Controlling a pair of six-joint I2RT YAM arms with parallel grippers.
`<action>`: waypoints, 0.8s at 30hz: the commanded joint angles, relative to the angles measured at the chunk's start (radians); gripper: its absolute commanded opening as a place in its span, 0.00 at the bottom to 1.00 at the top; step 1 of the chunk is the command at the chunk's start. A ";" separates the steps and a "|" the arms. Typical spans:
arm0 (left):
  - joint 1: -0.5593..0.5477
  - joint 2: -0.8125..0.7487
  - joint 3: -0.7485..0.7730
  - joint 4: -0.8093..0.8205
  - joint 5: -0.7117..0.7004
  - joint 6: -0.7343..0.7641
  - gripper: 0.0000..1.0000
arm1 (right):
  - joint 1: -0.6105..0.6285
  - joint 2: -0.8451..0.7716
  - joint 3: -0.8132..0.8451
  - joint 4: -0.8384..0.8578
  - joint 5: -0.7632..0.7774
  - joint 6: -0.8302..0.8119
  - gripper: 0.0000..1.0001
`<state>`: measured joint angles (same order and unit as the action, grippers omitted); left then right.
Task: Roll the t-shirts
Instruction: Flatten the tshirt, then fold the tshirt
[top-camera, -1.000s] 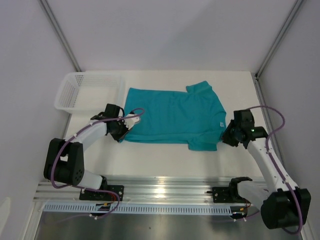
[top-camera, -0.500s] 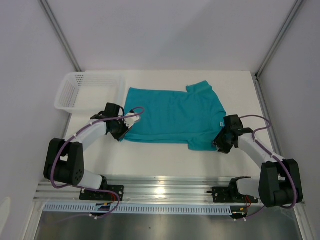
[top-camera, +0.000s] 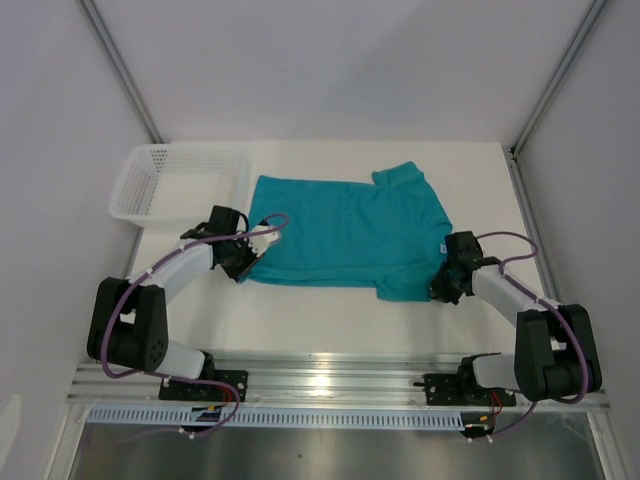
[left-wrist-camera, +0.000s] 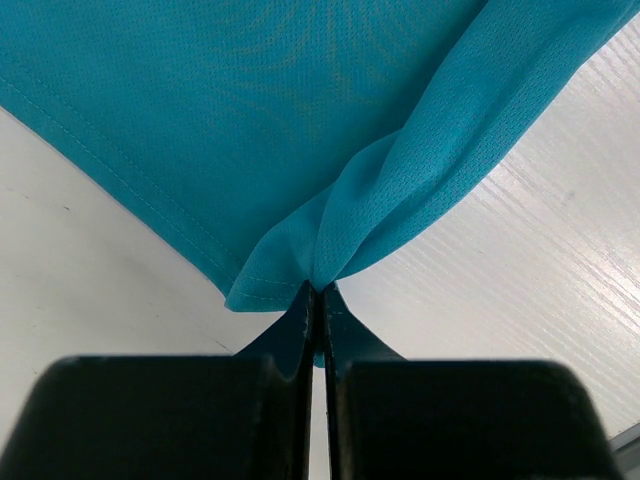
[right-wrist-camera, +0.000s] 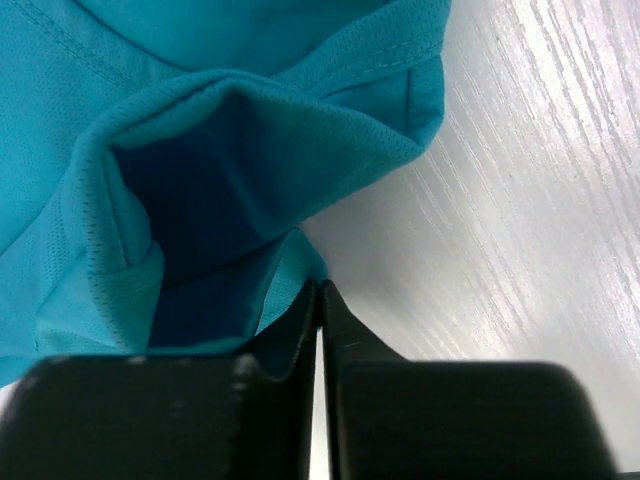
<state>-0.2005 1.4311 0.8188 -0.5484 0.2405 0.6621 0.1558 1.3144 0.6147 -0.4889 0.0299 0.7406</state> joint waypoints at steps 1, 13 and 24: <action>0.000 -0.026 0.022 0.005 0.017 -0.007 0.01 | 0.004 0.005 -0.030 0.004 0.035 0.002 0.00; 0.000 -0.192 -0.081 -0.064 0.028 0.077 0.01 | 0.195 -0.420 0.046 -0.450 0.076 0.118 0.00; 0.000 -0.288 -0.181 -0.125 0.025 0.177 0.01 | 0.428 -0.554 0.155 -0.694 0.085 0.325 0.00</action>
<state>-0.2005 1.1877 0.6586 -0.6468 0.2436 0.7815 0.5301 0.7914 0.6758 -1.0752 0.0723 0.9707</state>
